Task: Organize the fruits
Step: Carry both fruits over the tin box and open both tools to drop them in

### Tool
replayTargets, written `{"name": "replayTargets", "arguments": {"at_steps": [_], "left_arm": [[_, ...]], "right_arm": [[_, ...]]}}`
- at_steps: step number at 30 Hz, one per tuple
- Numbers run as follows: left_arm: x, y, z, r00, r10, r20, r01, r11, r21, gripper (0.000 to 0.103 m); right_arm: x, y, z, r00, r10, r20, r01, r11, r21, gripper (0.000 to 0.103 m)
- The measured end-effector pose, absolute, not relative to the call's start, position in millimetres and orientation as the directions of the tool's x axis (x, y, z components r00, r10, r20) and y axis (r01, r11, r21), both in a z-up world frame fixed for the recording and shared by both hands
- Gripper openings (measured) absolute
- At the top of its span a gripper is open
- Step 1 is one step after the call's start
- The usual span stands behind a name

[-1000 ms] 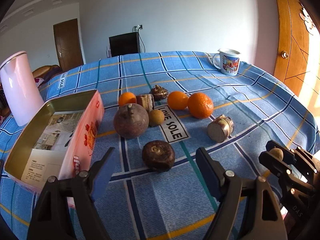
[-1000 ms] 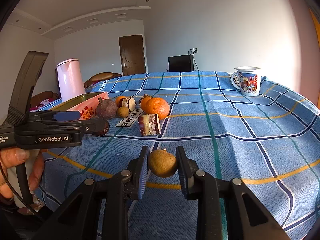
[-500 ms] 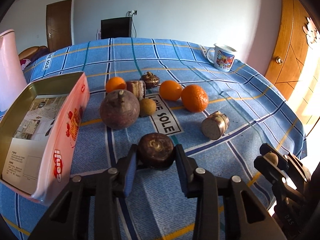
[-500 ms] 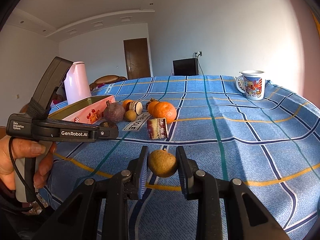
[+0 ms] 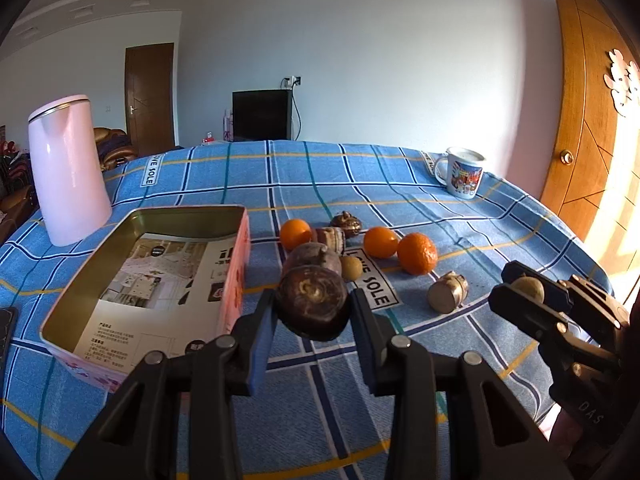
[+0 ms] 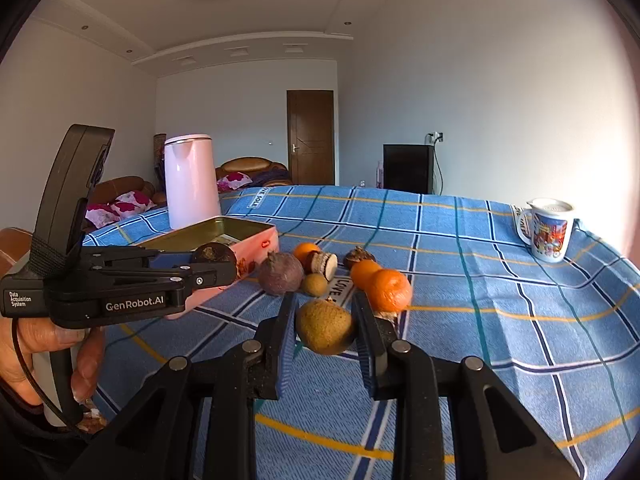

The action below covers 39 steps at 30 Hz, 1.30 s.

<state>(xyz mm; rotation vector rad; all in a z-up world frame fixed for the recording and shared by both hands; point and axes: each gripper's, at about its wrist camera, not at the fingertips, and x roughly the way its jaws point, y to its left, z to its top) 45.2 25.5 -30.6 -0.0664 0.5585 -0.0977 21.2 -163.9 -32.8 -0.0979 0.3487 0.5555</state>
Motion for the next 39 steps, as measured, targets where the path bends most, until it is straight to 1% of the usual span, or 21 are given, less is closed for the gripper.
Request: {"name": "replayTargets", "arguments": {"at_steps": [5,10,20,27,37,39], "left_arm": [[40.9,48.4,-25.7,0.86,-0.089,-0.503,0.04,0.993,-0.107,0.038],[42.1,77.2,-24.5,0.865,-0.052,-0.498,-0.012,0.992,-0.124,0.038],[59.0,122.6,-29.3,0.851,0.022,-0.525,-0.103,0.987,-0.127,0.038],[65.1,149.6,-32.4,0.839,0.052,-0.542,-0.15,0.979,-0.138,0.038],[70.6,171.6,-41.0,0.824,0.074,-0.562,-0.193,0.969,-0.156,0.038],[72.3,172.6,-42.8,0.819,0.076,-0.569,-0.196,0.969,-0.153,0.038]], "right_arm": [[30.2,-139.2,-20.1,0.765,0.547,-0.339,-0.587,0.81,-0.018,0.029],[45.1,-112.9,-11.2,0.731,0.582,-0.356,-0.629,0.777,-0.02,0.029],[73.5,-47.7,-6.2,0.634,0.655,-0.412,-0.712,0.702,0.019,0.029],[92.2,-2.5,-17.3,0.594,0.654,-0.469,-0.738,0.675,0.007,0.029],[100.7,31.8,-31.5,0.555,0.639,-0.533,-0.756,0.655,-0.003,0.029],[102.6,38.2,-34.0,0.548,0.623,-0.558,-0.757,0.653,-0.015,0.029]]}}
